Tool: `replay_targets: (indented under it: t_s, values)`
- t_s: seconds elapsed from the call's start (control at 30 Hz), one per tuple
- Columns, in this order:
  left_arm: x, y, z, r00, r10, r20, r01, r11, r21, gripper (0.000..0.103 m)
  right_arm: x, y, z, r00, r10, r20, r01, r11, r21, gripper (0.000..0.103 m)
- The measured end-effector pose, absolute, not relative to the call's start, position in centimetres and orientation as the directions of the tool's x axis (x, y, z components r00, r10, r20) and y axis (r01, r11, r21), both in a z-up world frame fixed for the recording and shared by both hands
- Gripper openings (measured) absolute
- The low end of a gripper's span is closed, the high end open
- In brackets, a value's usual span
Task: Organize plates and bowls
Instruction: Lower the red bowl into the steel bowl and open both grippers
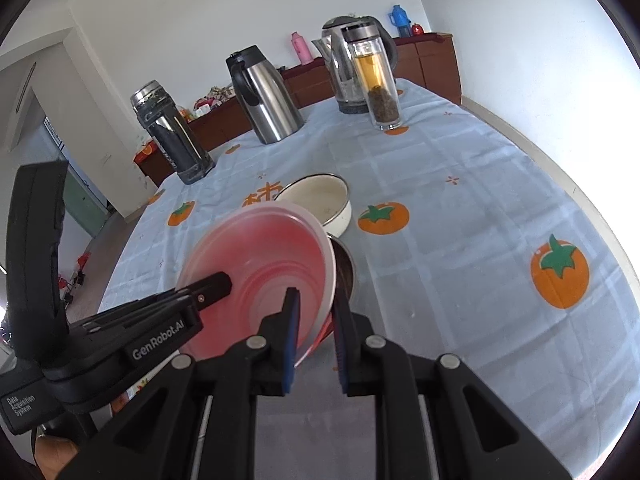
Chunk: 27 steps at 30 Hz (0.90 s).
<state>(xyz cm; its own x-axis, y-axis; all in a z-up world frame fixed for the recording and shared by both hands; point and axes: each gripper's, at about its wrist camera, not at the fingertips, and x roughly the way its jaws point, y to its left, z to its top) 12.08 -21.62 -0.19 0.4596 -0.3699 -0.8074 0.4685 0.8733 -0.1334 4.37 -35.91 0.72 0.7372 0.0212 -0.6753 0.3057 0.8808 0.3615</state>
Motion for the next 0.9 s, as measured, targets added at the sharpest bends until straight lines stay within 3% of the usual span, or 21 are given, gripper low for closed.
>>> replay_targets:
  t_s: [0.9]
  values:
    - [14.4,-22.8,-3.4,0.444,-0.287,-0.849,0.438,0.896,-0.073,0.013,8.2,-36.4,-2.6,0.693,0.037,-0.72,0.298,0.894,0.334,0.019]
